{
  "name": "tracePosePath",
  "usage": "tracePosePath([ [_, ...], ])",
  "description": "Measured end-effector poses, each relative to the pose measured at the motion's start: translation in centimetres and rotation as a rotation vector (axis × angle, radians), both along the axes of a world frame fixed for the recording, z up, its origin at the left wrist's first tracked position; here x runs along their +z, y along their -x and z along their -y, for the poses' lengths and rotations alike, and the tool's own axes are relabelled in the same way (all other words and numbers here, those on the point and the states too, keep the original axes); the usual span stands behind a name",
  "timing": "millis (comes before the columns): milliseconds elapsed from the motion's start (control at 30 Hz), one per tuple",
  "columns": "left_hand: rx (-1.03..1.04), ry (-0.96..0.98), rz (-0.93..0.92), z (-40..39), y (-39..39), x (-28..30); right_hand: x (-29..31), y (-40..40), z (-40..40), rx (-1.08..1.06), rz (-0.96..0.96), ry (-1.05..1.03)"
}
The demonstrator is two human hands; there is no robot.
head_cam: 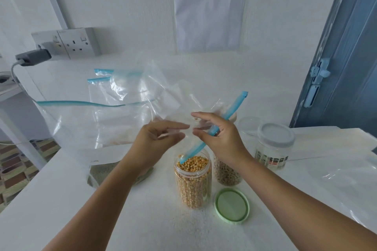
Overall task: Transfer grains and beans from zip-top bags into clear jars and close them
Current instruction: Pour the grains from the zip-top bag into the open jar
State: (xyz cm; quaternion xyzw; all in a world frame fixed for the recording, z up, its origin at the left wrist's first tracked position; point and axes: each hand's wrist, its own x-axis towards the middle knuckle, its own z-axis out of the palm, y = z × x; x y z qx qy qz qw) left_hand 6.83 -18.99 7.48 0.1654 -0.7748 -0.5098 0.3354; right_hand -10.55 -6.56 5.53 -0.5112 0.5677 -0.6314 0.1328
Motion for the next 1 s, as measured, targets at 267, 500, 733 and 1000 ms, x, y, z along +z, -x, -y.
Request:
tracePosePath([
  [267,0.122,0.238,0.045,0.03,0.62,-0.31,-0.5,0.08,-0.15,-0.018,-0.007,-0.037],
  [500,0.037,0.175,0.114,-0.66,0.42,-0.12,-0.24,0.18,-0.2,-0.043,-0.001,0.012],
  [733,0.094,0.385,0.229,-0.04,0.22,-0.47,-0.43,0.18,0.09,-0.054,0.0,0.032],
  [1000,0.066,0.459,0.259,-0.12,0.22,-0.42,0.04,0.05,-0.17,-0.043,0.02,0.055],
])
